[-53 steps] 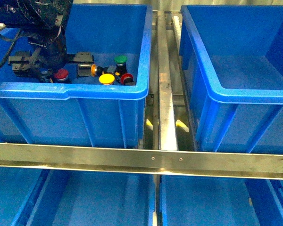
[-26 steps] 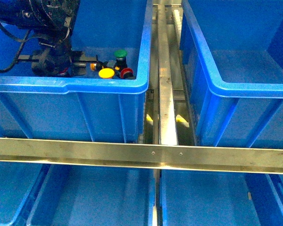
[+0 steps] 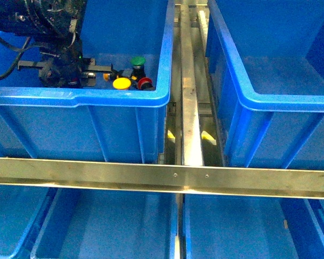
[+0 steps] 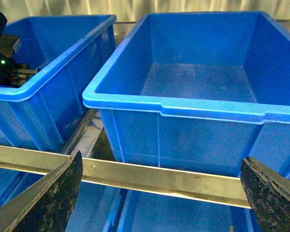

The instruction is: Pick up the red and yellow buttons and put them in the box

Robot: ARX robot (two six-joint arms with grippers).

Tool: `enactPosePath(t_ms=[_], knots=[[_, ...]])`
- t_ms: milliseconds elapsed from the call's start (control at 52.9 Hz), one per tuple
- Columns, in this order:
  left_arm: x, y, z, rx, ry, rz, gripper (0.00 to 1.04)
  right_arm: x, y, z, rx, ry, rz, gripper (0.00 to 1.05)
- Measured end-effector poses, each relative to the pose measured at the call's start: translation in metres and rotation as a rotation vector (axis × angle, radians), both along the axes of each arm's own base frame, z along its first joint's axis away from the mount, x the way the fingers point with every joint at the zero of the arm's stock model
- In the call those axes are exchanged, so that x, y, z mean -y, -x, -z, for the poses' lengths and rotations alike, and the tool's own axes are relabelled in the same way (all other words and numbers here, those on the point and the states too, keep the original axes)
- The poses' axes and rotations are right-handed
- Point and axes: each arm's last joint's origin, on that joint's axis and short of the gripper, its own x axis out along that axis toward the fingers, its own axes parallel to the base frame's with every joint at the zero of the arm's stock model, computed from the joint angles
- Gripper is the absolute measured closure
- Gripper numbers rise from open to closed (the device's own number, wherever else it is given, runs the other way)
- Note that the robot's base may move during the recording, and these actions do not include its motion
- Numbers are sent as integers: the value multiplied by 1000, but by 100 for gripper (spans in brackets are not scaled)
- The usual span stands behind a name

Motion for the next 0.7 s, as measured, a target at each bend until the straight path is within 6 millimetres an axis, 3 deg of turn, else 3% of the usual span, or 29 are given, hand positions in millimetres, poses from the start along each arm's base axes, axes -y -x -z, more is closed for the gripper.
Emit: enactPosePath(t_ms=[114, 265, 492, 605, 700], knots=[[-13, 15, -17, 8, 33, 88, 71, 0, 0, 0, 0, 0, 0, 7], [-53, 49, -66, 72, 121, 233, 71, 0, 0, 0, 0, 0, 0, 7], [-94, 100, -114, 361, 407, 441, 71, 0, 0, 0, 0, 0, 0, 7], [-92, 121, -116, 447, 606, 522, 71, 0, 0, 0, 0, 0, 0, 7], [-71, 135, -103, 447, 783, 596, 71, 0, 0, 0, 0, 0, 0, 7]])
